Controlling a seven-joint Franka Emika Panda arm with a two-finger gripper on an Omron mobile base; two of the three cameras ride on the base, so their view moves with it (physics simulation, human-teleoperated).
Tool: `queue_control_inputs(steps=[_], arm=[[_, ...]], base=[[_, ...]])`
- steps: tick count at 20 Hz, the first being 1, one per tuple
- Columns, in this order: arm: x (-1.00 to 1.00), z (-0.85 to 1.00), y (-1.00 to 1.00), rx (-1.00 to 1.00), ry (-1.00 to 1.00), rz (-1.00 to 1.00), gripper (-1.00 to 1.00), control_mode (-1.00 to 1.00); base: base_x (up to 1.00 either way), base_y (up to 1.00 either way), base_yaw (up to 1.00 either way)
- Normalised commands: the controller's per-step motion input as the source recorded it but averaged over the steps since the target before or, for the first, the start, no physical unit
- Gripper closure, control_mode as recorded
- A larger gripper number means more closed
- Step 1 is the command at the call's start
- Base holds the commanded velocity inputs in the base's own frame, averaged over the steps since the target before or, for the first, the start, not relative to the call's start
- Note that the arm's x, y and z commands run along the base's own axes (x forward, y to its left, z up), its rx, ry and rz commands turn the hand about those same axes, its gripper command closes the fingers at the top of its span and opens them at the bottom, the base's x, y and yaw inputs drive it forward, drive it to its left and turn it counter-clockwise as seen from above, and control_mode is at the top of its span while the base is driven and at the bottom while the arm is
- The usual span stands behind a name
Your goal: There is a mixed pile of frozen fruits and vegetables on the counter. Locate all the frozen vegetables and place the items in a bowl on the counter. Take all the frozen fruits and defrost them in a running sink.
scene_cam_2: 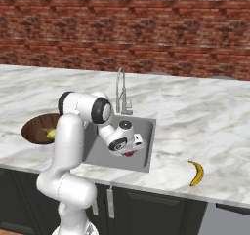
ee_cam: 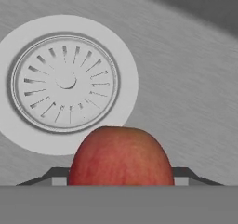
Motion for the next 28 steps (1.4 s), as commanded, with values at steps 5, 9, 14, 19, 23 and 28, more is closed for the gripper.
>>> queue_control_inputs(steps=[5,9,14,19,23,28], arm=[[0.07,-0.09,0.00,0.00,0.00,0.01,-1.00,-1.00],[-0.02,0.26,0.01,0.00,0.00,-0.01,-1.00,-1.00],[-0.02,0.59,0.03,0.00,-0.02,-0.01,-1.00,-1.00],[-0.11,0.51,0.00,0.02,0.00,-0.04,-1.00,-1.00],[-0.12,0.47,0.00,0.03,0.00,-0.01,-1.00,-1.00],[-0.08,0.53,0.00,0.03,0.00,0.00,-1.00,-1.00]], base=[[0.00,0.00,0.00],[0.00,0.00,0.00],[0.00,0.00,0.00],[0.00,0.00,0.00],[0.00,0.00,0.00],[0.00,0.00,0.00]])
